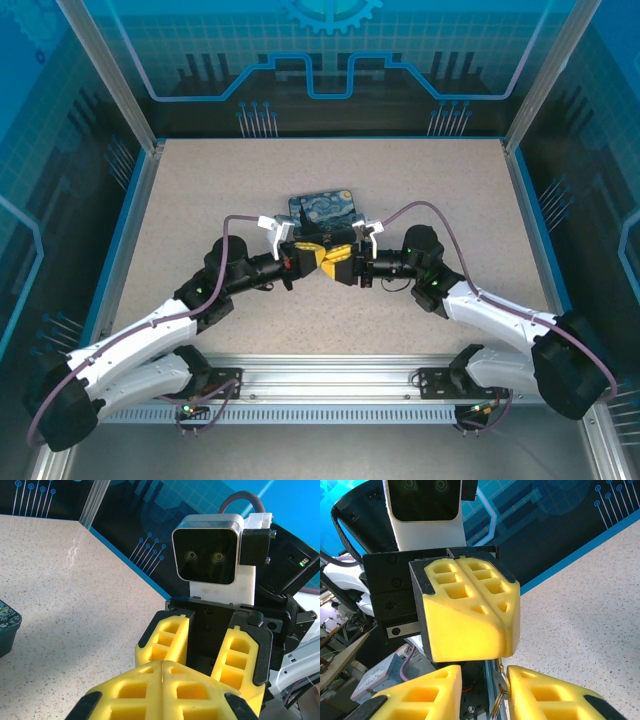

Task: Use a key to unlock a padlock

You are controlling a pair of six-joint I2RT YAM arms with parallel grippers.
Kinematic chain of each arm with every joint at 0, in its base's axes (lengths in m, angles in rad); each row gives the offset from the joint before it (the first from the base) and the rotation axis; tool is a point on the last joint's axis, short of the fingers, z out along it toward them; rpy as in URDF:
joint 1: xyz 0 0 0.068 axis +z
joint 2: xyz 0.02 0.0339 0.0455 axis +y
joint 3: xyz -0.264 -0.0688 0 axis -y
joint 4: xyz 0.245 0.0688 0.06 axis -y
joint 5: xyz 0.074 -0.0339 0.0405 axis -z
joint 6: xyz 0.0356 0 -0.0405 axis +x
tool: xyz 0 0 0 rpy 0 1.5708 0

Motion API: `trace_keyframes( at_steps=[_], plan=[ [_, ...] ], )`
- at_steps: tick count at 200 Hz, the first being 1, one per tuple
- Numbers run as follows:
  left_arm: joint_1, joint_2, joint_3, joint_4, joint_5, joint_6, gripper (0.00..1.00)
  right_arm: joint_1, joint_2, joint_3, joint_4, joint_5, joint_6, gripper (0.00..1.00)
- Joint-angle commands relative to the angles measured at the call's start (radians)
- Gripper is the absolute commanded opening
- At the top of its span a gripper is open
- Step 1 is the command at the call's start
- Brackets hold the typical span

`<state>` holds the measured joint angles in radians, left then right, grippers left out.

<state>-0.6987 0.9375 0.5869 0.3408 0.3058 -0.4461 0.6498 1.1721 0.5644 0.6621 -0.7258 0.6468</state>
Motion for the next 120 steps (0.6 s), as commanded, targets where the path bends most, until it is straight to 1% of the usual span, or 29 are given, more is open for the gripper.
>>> trace_keyframes(
  at_steps=[1, 83, 120],
  plan=[
    [-0.007, 0.006, 0.022, 0.009, -0.027, -0.016, 0.0, 0.013, 0.007, 0.01, 0.003, 0.004, -0.013, 0.28],
    [-0.007, 0.006, 0.021, 0.009, -0.056, -0.026, 0.0, 0.013, 0.009, 0.009, -0.019, 0.005, -0.022, 0.2],
    [-0.007, 0.004, 0.02, 0.008, -0.068, -0.032, 0.0, 0.013, 0.005, 0.008, -0.028, 0.01, -0.029, 0.14]
  ],
)
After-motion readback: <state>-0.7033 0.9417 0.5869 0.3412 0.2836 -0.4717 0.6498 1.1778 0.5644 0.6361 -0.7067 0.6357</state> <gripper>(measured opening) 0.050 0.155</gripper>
